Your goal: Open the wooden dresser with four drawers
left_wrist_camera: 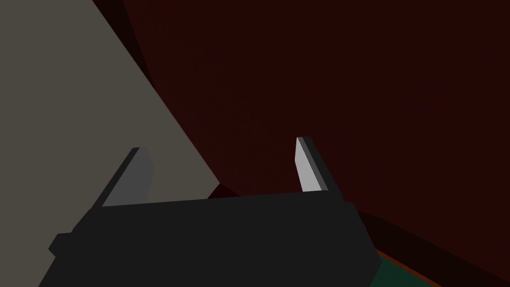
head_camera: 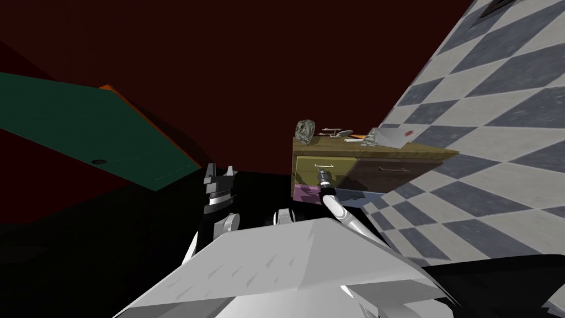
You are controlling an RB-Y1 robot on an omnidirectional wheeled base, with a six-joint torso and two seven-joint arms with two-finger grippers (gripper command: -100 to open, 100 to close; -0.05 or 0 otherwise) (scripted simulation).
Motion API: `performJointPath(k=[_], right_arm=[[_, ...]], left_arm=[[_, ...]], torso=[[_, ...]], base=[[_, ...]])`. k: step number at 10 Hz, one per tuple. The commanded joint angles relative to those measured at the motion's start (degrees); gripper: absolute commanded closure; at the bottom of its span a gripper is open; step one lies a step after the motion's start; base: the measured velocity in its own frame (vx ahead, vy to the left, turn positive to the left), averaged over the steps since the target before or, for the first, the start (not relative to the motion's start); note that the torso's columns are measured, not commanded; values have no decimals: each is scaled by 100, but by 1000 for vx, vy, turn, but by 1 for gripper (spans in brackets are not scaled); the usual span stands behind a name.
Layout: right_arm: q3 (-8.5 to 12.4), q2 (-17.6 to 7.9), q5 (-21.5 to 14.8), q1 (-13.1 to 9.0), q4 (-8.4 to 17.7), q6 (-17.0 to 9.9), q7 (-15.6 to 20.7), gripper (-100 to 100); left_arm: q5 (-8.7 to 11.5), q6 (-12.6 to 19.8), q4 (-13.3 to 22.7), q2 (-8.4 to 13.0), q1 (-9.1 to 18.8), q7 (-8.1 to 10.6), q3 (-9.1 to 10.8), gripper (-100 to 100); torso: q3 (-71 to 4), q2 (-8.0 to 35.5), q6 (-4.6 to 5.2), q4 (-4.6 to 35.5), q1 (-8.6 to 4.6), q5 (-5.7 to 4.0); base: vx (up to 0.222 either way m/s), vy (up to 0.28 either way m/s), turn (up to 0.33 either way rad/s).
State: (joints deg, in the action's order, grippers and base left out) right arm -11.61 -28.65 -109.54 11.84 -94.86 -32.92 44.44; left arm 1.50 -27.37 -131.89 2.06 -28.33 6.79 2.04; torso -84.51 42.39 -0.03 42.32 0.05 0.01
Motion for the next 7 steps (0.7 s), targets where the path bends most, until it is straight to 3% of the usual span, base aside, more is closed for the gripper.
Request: performJointPath(k=[1,2,6,7], right_arm=[[125,-105,156,-69,-17,221,77,-100],[91,-84,114,-55,-2,151,45,-100],[636,-287,483,-355,482,294,63,-100],[550,-277,418,-345,460,269,38,-100]], left_arm=[[0,0,0,-1,0,0,-1,0],[0,0,0,-1,-1,0,-1,0],[0,0,0,0,2,0,0,0],[0,0,0,0,2,0,0,0]], torso=[[-3,-7,2,-1,31,7],[-13,-22,2,-6,26,9],[5,6,5,2,-14,-4],[-3,-7,4,-2,-7,-2]], base=[[78,138,-42],[40,57,-9],[-54,22,229],[-28,7,40]])
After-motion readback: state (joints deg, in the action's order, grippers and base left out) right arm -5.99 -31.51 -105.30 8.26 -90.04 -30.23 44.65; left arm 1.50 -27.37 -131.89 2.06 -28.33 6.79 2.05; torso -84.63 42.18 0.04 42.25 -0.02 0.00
